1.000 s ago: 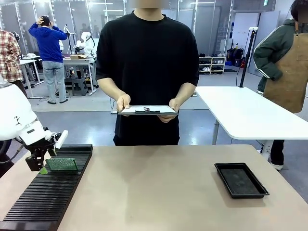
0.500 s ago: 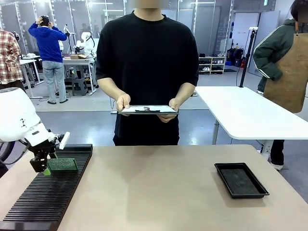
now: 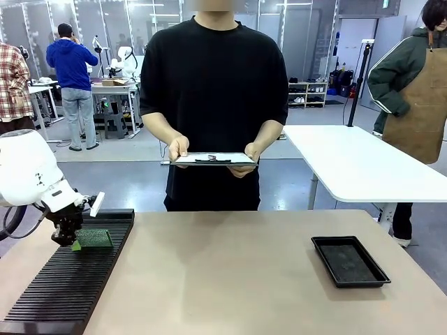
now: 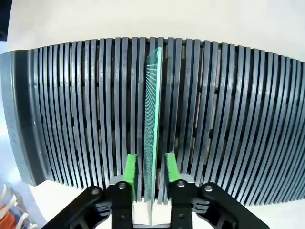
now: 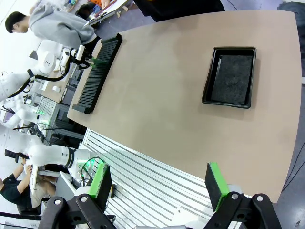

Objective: Inspect the PCB.
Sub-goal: Pick up the Blank PCB and present it to the human.

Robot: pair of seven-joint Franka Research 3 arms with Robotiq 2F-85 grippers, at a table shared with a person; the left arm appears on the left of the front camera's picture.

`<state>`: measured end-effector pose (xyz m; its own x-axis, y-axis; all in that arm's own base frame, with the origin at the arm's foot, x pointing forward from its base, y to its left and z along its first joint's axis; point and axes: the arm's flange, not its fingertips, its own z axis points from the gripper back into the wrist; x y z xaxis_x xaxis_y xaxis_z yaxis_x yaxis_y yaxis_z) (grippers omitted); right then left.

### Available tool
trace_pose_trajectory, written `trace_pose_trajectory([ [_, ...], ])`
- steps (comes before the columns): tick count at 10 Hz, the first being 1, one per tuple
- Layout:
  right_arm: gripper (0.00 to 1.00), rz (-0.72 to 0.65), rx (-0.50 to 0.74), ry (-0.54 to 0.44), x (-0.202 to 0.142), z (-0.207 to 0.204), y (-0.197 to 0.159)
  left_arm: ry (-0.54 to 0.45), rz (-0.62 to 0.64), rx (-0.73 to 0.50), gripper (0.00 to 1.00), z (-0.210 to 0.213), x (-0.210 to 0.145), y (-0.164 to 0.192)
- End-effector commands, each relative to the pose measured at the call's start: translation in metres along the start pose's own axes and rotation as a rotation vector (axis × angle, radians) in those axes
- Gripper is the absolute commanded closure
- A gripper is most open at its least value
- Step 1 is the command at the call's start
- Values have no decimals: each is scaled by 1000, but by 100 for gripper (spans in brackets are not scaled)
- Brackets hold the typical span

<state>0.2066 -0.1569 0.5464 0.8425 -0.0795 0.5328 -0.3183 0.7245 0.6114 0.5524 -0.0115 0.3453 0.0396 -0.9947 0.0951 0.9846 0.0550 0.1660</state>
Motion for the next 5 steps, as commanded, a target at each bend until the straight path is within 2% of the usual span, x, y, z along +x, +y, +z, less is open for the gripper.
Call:
trace_pose_trajectory([
  [1,0,8,11,-5,0,1,1,8,17,-13,100,-1,-2,8],
  [5,0,8,11,-5,0,1,1,23,10,-9,100,4,0,8],
])
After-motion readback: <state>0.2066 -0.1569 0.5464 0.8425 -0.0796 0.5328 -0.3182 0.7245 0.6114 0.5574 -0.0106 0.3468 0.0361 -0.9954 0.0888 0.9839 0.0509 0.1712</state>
